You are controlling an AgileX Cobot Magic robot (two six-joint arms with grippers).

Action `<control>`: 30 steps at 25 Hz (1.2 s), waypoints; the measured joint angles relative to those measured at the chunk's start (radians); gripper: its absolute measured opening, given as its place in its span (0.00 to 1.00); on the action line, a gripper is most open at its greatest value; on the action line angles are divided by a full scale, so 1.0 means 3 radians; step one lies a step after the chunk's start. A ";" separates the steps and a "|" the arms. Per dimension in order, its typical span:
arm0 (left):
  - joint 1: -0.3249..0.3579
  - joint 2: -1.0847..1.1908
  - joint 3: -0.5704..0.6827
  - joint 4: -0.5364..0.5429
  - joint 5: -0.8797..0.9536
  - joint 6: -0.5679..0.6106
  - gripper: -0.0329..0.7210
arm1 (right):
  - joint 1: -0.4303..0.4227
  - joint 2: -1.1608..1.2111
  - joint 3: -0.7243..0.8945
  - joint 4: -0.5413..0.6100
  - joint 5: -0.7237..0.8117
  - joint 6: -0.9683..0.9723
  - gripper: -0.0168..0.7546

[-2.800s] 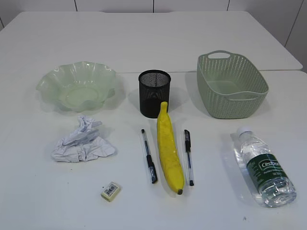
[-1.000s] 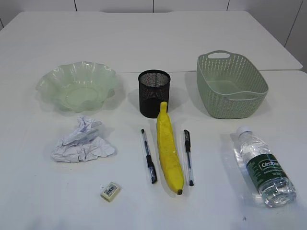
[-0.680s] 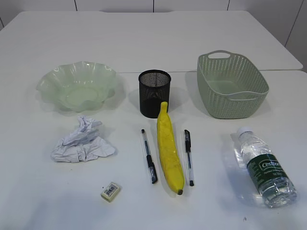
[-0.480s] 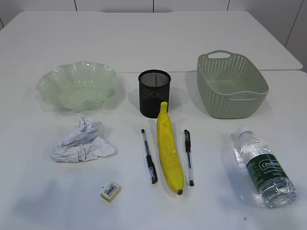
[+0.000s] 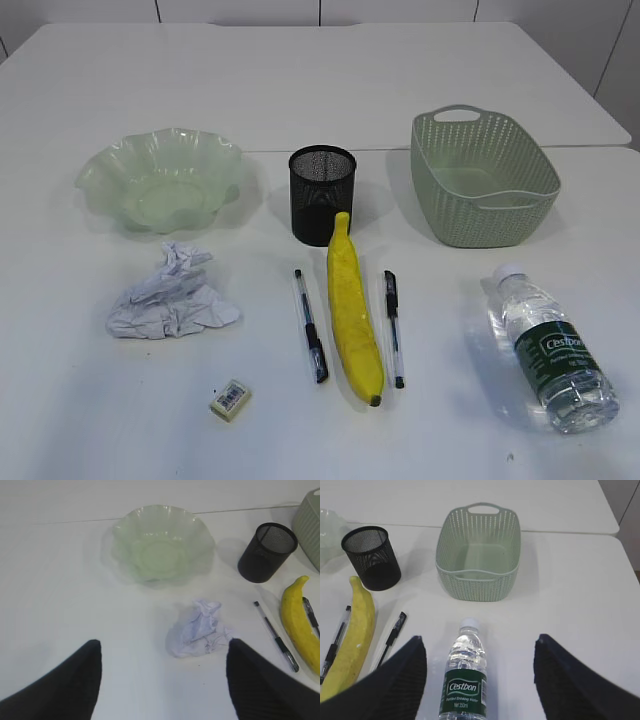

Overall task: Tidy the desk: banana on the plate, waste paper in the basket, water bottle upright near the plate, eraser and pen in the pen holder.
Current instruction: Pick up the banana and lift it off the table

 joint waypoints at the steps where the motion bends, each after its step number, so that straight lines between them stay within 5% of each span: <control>1: -0.0065 0.0091 -0.0076 0.0000 0.0000 0.0007 0.77 | 0.0000 0.0052 0.0000 0.0000 0.0000 0.0000 0.67; 10: -0.0730 0.1096 -0.0539 -0.0016 -0.0130 0.0028 0.78 | 0.0000 0.0265 0.0000 0.0115 0.0000 0.0000 0.67; 30: -0.1873 0.2571 -0.0568 -0.0158 -0.1327 -0.0711 0.78 | 0.0000 0.0265 0.0000 0.0220 0.0043 0.0000 0.67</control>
